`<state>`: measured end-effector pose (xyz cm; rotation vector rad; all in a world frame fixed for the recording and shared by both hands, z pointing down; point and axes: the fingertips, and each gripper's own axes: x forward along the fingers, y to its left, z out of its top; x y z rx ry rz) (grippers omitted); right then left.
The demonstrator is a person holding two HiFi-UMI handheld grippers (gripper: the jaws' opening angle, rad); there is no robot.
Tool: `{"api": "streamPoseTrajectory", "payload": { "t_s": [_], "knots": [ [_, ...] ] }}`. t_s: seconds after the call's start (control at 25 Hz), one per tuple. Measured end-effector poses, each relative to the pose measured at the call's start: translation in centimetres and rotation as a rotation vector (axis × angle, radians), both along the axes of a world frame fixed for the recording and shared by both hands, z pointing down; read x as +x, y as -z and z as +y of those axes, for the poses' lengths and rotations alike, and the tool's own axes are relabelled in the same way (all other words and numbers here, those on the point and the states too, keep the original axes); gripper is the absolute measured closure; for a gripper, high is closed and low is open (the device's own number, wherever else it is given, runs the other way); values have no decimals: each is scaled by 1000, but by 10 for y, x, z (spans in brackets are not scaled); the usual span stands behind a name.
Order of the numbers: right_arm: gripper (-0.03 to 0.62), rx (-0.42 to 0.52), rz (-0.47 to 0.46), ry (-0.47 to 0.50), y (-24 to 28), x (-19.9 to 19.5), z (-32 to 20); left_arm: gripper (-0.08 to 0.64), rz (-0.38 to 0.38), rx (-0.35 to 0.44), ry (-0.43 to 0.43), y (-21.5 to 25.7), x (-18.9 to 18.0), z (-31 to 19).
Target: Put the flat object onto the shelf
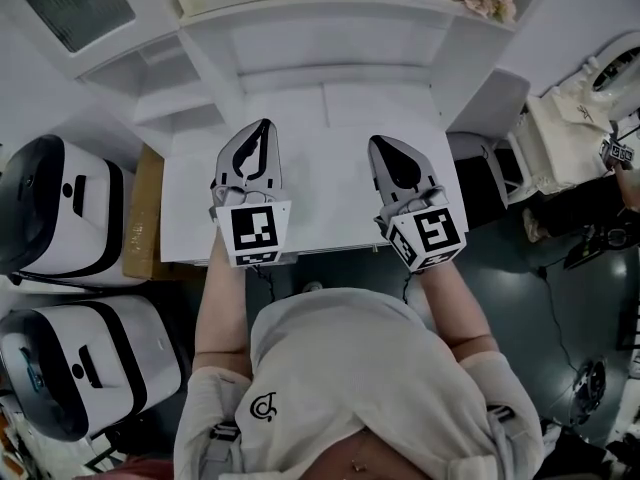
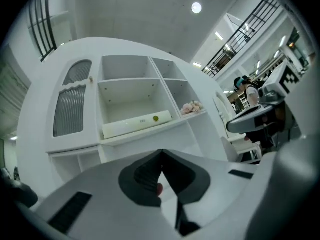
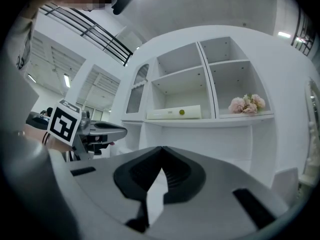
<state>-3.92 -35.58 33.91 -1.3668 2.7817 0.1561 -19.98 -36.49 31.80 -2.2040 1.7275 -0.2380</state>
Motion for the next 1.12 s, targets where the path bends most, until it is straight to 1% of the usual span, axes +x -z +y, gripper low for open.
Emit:
{"api": "streamPoseTrajectory", "payload": {
  "t_s": [0.16,0.36,0.44,0.6,0.72,0.88,1.0,1.12],
  "knots": [
    [584,12,-17,4,3,-1,5,546,62,-4,-19,-13,2,18],
    [584,24,-32,10,6,-1,13,547,209,-74,-51,-29,3,31],
    [584,28,-32,10,6,1,15,547,246,-91,-68,-31,5,32],
    [586,25,-34,9,5,5,16,548,233,-105,-83,-31,10,36],
    [586,27,-22,13,6,5,16,548,242,-118,-103,-32,14,36],
    [586,22,-14,21,1,2,14,548,218,-133,-107,-35,16,34],
    [586,25,0,24,0,-1,12,548,228,-139,-102,-35,14,29],
    [586,30,8,27,2,-5,9,548,232,-128,-108,-32,11,28]
  ]
}}
